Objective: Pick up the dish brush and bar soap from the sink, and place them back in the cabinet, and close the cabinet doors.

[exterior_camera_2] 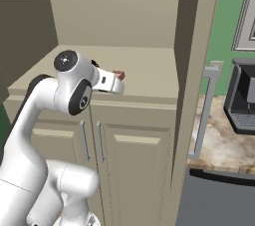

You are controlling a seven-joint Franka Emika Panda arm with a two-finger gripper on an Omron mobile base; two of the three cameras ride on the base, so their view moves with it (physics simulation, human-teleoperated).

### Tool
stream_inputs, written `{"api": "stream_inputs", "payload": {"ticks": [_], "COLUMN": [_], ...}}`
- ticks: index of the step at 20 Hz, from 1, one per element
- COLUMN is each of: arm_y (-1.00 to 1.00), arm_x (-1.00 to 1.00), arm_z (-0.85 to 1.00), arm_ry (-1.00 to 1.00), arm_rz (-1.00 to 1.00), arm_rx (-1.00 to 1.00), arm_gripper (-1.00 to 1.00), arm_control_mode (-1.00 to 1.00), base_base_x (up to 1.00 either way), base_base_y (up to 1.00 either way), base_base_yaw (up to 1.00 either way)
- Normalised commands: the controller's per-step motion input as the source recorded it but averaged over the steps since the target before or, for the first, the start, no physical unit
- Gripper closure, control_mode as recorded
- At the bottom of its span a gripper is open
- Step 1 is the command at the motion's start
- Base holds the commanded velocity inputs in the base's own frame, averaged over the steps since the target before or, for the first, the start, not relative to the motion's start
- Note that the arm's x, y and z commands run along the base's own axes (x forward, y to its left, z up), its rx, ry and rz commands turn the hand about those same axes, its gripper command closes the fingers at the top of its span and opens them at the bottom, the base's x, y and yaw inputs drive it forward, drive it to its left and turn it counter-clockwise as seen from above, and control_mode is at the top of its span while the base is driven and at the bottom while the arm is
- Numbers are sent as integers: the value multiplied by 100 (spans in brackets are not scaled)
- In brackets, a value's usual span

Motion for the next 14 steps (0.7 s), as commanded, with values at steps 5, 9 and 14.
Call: {"api": "stream_inputs", "payload": {"ticks": [5,9,14], "arm_y": [0,0,0], "arm_x": [-20,-15,-15], "arm_z": [6,9,7], "arm_ry": [0,0,0], "arm_rz": [0,0,0], "arm_rx": [0,0,0], "arm_gripper": [-100,-100,-100], "arm_control_mode": [-100,-100,-100], "base_base_x": [0,0,0], "base_base_y": [0,0,0], "base_base_yaw": [0,0,0]}}
